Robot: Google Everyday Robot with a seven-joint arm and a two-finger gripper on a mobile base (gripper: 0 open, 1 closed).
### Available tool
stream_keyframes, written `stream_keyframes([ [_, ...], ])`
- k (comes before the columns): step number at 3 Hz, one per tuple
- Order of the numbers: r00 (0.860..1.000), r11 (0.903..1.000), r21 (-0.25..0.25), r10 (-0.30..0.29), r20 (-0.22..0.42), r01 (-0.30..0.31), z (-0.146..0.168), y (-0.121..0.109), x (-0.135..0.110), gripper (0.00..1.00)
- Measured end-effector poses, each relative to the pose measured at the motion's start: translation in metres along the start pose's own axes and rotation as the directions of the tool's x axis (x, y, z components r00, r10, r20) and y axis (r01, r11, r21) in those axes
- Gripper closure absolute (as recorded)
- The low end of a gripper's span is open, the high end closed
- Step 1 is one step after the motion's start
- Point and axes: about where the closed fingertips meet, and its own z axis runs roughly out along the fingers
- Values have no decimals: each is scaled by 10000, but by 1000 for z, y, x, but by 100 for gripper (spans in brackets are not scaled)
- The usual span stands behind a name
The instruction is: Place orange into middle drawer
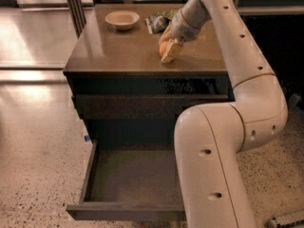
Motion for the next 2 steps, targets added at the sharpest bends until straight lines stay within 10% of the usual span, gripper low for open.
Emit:
stream_keyframes([
  [2, 9999, 9999, 132, -23, 151, 21, 5, -5, -5, 100],
])
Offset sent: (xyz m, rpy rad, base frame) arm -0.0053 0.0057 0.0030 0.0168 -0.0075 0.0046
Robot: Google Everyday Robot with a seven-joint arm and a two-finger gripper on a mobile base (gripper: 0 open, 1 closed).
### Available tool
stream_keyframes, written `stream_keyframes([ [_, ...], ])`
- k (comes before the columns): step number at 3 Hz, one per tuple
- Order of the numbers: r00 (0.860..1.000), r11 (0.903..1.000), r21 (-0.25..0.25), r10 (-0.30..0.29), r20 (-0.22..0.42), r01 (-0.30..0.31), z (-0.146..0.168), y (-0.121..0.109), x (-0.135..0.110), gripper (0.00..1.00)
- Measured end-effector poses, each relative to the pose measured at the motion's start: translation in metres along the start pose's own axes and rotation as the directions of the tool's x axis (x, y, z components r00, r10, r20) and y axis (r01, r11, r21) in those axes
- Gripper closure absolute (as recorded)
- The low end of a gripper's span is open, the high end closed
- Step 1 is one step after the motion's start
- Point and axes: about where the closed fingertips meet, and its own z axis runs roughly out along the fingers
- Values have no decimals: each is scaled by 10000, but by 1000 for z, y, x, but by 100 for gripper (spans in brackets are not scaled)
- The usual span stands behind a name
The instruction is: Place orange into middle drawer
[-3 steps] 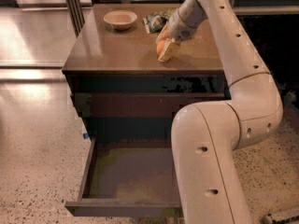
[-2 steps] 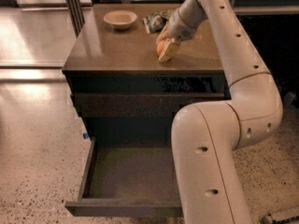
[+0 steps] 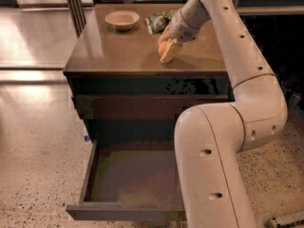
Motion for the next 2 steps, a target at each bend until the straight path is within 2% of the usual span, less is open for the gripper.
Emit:
stream_keyframes([
  [1, 9992, 9996, 222, -197, 339, 189, -12, -5, -22, 100],
  [2, 9949, 9961, 567, -709, 724, 668, -42, -9, -61, 100],
])
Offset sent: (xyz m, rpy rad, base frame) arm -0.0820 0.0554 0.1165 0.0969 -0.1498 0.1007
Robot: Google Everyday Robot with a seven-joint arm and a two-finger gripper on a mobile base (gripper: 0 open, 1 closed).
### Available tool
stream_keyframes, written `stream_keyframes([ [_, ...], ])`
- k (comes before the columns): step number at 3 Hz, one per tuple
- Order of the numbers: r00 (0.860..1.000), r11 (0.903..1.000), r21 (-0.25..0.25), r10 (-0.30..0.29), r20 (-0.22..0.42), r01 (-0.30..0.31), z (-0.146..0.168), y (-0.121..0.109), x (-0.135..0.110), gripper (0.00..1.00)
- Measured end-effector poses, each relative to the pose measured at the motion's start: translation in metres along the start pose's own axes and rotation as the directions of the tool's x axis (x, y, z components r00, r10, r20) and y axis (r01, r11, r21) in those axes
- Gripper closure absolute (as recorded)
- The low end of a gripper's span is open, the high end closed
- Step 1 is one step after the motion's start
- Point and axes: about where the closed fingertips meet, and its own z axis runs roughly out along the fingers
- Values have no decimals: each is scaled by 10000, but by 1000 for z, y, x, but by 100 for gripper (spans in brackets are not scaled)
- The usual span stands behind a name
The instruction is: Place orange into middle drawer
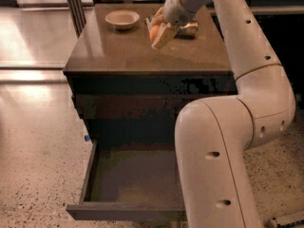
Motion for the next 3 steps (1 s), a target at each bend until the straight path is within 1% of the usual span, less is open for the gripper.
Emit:
stream_keyframes([
  [1, 9983, 9985, 508, -254, 522, 227, -37, -2, -26, 100],
  [2, 9952, 9960, 866, -297, 930, 216, -68, 9, -38, 100],
  [3, 9878, 9945, 1024, -374, 1510, 220, -87, 61, -57, 100],
])
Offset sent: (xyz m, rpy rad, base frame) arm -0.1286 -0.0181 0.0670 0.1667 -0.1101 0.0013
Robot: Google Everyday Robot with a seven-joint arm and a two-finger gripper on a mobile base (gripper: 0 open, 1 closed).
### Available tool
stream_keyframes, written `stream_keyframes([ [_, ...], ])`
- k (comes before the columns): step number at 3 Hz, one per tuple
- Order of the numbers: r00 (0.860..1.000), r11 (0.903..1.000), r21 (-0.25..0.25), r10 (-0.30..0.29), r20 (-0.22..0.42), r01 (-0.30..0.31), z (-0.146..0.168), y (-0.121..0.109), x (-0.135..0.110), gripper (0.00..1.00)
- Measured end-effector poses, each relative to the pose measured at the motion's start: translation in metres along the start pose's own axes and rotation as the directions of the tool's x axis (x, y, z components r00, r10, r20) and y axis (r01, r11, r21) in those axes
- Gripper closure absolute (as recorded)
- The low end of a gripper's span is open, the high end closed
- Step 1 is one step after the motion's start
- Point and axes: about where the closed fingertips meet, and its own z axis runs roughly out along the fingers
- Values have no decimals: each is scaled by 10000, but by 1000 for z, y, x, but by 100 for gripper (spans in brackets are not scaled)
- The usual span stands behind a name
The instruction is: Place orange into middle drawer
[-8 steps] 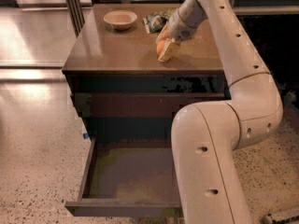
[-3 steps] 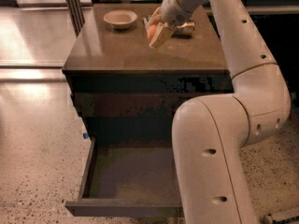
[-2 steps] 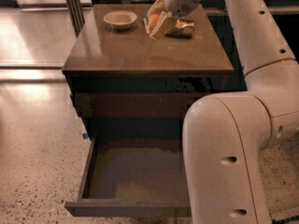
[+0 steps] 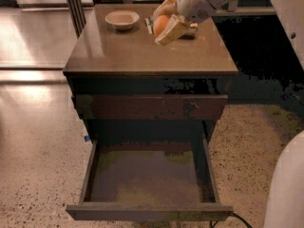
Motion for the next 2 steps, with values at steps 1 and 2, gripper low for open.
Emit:
stream_keyframes([
  [1, 9999, 9986, -498, 164, -45, -166, 19, 17, 7, 100],
  [2, 9999, 9986, -498, 165, -42, -167, 19, 17, 7, 100],
])
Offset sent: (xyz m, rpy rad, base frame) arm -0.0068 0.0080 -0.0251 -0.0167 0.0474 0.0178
